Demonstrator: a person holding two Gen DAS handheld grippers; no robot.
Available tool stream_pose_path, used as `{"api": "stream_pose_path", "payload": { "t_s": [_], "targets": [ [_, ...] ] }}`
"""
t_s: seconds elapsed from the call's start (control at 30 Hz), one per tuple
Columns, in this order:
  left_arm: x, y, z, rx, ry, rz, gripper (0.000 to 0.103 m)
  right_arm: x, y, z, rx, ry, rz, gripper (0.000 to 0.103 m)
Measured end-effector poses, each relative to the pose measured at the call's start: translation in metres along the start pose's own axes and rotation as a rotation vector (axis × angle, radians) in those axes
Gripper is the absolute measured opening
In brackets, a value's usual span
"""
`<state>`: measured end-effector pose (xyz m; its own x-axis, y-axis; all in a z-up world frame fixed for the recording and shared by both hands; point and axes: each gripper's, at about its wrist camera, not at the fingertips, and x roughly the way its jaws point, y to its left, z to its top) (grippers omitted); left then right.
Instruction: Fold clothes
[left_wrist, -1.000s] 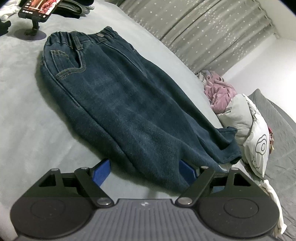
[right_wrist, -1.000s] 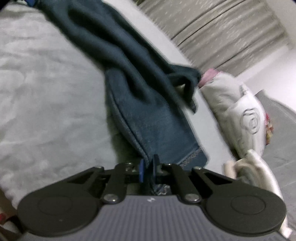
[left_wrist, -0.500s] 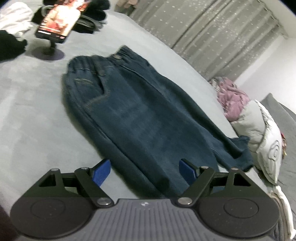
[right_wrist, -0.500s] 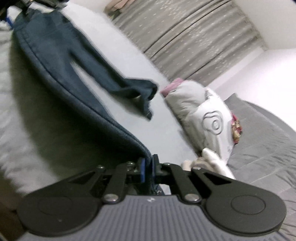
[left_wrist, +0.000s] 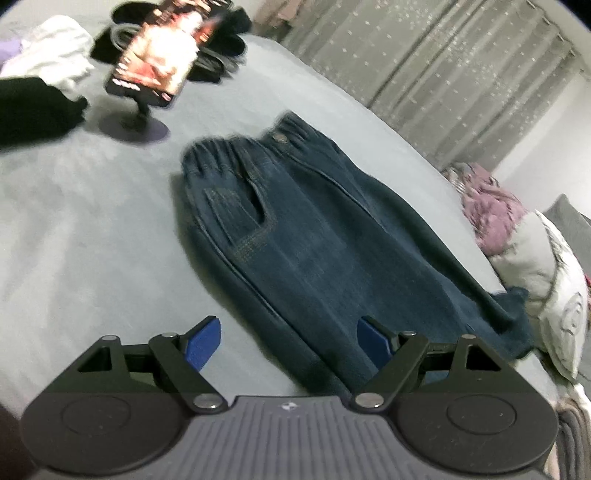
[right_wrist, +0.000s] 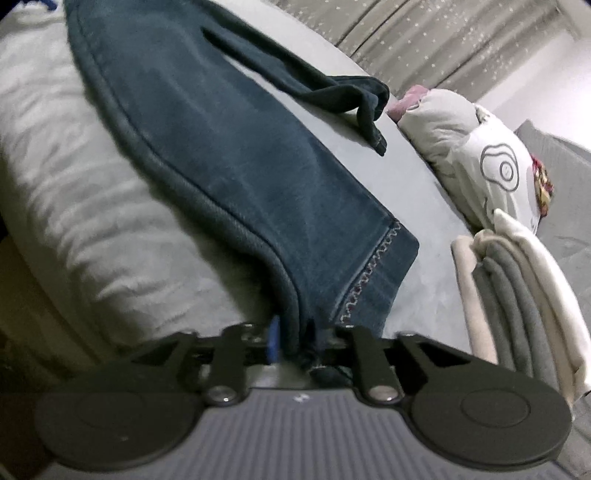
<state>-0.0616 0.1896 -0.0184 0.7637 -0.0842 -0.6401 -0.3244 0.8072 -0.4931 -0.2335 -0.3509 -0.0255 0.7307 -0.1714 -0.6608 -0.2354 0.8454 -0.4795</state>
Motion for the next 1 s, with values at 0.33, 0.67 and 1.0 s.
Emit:
{"api": "stream_pose_path", "payload": {
  "t_s": [0.33,0.67,1.0],
  "targets": [
    [0.027,0.033,0.030,-0.139,-0.054,-0.047,0.058,-0.024,-0.044,0.000,0.431,-0.096,0.160,0.075],
    [0.018,0.033,0.019,-0.096,-0.106,0.002,0.014,0.065,-0.131,0.014,0.850,-0.137,0.049,0.080],
    [0.008,0.010,0.011,0.067,-0.152,0.162,0.014,0.138,-0.144,0.020,0.879,-0.079,0.029,0.046]
  ]
}}
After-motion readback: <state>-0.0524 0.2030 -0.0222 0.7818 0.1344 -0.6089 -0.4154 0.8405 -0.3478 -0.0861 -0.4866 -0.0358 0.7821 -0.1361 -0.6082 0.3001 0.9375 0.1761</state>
